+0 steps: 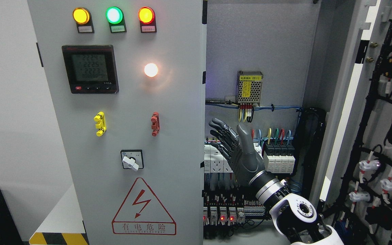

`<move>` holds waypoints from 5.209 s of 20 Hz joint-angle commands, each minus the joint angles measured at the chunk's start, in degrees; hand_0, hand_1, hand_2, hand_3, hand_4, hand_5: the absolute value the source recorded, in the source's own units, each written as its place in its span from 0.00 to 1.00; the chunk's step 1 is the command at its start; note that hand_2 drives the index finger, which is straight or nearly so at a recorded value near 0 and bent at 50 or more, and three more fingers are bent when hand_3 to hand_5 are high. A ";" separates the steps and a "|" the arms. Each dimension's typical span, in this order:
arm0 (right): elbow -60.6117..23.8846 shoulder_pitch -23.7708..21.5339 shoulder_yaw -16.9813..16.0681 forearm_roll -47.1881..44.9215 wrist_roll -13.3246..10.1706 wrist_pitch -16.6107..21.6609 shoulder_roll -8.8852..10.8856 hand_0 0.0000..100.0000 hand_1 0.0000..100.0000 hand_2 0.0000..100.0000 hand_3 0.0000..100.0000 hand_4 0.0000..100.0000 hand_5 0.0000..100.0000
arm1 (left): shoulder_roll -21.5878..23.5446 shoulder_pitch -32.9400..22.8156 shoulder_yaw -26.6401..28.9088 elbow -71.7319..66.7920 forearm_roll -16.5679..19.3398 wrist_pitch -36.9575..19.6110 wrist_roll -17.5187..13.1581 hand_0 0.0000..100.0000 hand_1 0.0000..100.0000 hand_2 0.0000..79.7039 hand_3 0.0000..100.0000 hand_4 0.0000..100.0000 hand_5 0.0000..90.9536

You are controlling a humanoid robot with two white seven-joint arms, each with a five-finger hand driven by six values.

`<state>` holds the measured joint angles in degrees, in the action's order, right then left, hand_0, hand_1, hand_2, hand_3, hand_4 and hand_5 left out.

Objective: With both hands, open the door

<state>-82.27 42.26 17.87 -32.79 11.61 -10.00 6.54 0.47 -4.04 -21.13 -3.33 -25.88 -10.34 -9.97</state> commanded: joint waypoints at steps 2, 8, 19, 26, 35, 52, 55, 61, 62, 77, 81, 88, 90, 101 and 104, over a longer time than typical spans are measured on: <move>2.11 0.27 -0.47 -0.35 0.08 0.07 1.02 0.00 0.00 0.00 0.00 0.00 0.00 | 0.94 0.26 -0.05 0.08 0.04 0.23 0.04 0.00 0.00 0.00 0.00 0.00 0.00; 2.20 0.54 -0.47 -0.26 2.27 -0.02 1.11 0.00 0.00 0.00 0.00 0.00 0.00 | 1.03 0.44 -0.05 0.08 0.04 0.23 0.04 0.00 0.00 0.00 0.00 0.00 0.00; 2.11 1.94 -0.38 -0.26 5.34 -1.60 1.11 0.00 0.00 0.00 0.00 0.00 0.00 | 0.94 0.44 -0.14 0.08 0.04 0.23 0.04 0.00 0.00 0.00 0.00 0.00 0.00; 2.20 2.64 -0.47 -0.26 6.94 -2.74 1.02 0.00 0.00 0.00 0.00 0.00 0.00 | 0.94 0.44 -0.14 0.08 0.04 0.23 0.04 0.00 0.00 0.00 0.00 0.00 0.00; 2.64 3.35 -0.47 -0.26 13.53 -4.24 0.94 0.00 0.00 0.00 0.00 0.00 0.00 | 1.03 0.44 -0.05 0.08 0.04 0.15 0.04 0.00 0.00 0.00 0.00 0.00 0.00; 3.43 4.49 -0.47 -3.86 16.17 -6.79 1.02 0.00 0.00 0.00 0.00 0.00 0.00 | 1.03 0.35 0.03 -0.27 0.04 0.15 0.04 0.00 0.00 0.00 0.00 0.00 0.00; 4.04 4.84 -0.47 -4.04 16.34 -6.79 1.02 0.00 0.00 0.00 0.00 0.00 0.00 | 1.11 0.35 0.03 -0.27 0.04 0.15 0.04 0.00 0.00 0.00 0.00 0.00 0.00; 4.13 4.76 -0.47 -3.86 18.54 -6.79 1.11 0.00 0.00 0.00 0.00 0.00 0.00 | 1.03 0.35 0.03 -0.27 0.04 0.06 0.04 0.00 0.00 0.00 0.00 0.00 0.00; 4.13 4.76 -0.47 -3.95 18.54 -6.70 1.11 0.00 0.00 0.00 0.00 0.00 0.00 | 1.11 0.35 0.03 -0.27 0.04 0.06 0.04 0.00 0.00 0.00 0.00 0.00 0.00; -1.14 2.65 1.20 -3.95 18.80 -6.26 2.87 0.00 0.00 0.00 0.00 0.00 0.00 | 1.03 0.26 -0.05 -0.27 0.04 -0.03 0.04 0.00 0.00 0.00 0.00 0.00 0.00; -1.49 2.82 2.78 -3.95 18.89 -6.26 2.96 0.00 0.00 0.00 0.00 0.00 0.00 | 1.03 0.26 -0.05 -0.27 0.04 -0.03 0.04 0.00 0.00 0.00 0.00 0.00 0.00; -1.76 3.09 4.02 -4.04 20.83 -6.79 2.78 0.00 0.00 0.00 0.00 0.00 0.00 | 1.03 0.26 -0.05 -0.27 0.04 -0.12 0.04 0.00 0.00 0.00 0.00 0.00 0.00; -2.02 3.09 4.02 -4.04 20.83 -6.79 2.78 0.00 0.00 0.00 0.00 0.00 0.00 | 1.11 0.26 -0.05 -0.27 0.04 -0.12 0.04 0.00 0.00 0.00 0.00 0.00 0.00; -4.30 2.91 4.63 -4.04 23.46 -8.98 2.25 0.00 0.00 0.00 0.00 0.00 0.00 | 1.20 -0.18 0.03 -0.36 0.04 -0.29 0.04 0.00 0.00 0.00 0.00 0.00 0.00; -5.09 2.39 5.16 -4.13 24.51 -8.99 2.17 0.00 0.00 0.00 0.00 0.00 0.00 | 1.20 -0.26 0.03 -0.36 0.04 -0.29 0.04 0.00 0.00 0.00 0.00 0.00 0.00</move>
<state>-85.10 45.17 21.88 -36.86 35.34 -18.68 9.01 0.00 -4.15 -21.12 -3.65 -25.84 -10.61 -9.90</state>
